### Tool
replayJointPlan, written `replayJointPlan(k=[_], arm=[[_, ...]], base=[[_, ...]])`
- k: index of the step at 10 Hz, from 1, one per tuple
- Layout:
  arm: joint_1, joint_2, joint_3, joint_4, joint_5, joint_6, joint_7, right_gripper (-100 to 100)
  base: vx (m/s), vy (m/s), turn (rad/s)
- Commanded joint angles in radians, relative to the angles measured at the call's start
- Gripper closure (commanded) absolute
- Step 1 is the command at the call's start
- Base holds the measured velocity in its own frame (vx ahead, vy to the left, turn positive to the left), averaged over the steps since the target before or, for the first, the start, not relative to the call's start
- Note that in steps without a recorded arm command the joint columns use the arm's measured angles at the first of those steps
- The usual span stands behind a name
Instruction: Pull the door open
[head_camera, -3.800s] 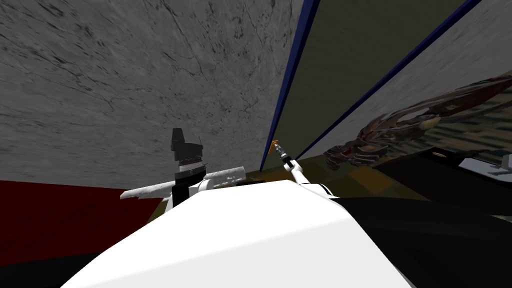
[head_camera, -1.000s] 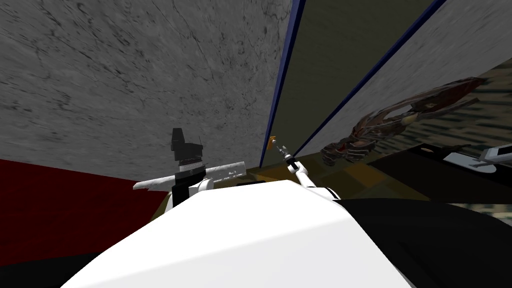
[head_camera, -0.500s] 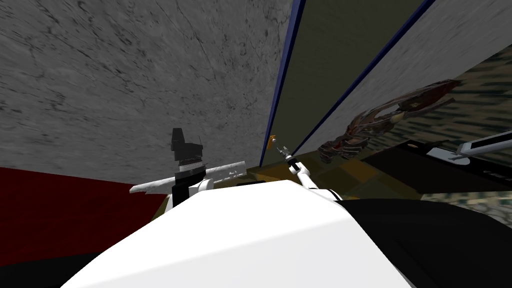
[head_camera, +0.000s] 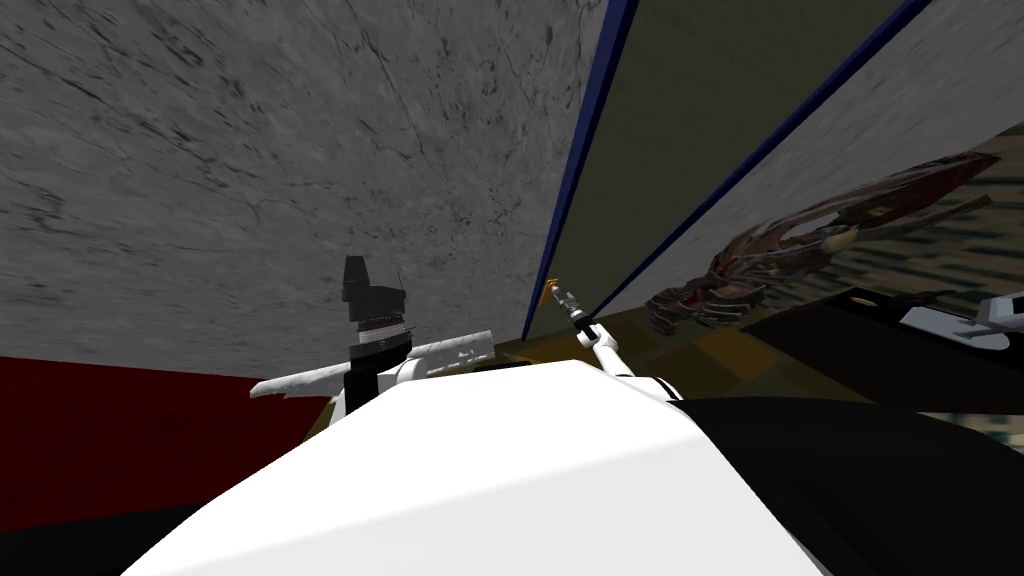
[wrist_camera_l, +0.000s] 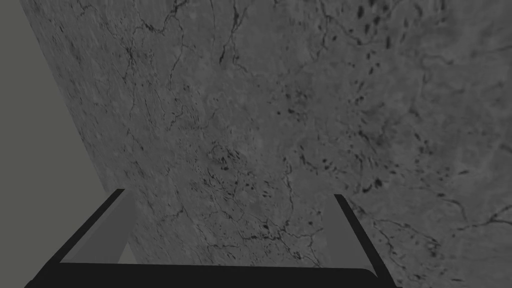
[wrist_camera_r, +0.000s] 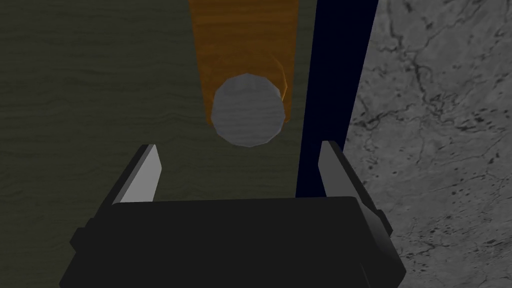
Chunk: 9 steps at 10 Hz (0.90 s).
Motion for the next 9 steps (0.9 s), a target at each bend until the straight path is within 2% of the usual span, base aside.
replayJointPlan(k=[1, 3, 4, 9], arm=[[-0.005, 0.005, -0.003, 0.004, -0.001, 0.006, 0.007, -100], [-0.005, 0.006, -0.003, 0.003, -0.001, 0.008, 0.007, -100], [-0.005, 0.006, -0.003, 0.003, -0.001, 0.008, 0.007, 100], [-0.005, 0.006, -0.003, 0.003, -0.001, 0.008, 0.007, 100]], base=[[0.21, 0.034, 0.032], [0.147, 0.02, 0.018], [-0.011, 0.0, -0.003], [-0.017, -0.002, 0.002]])
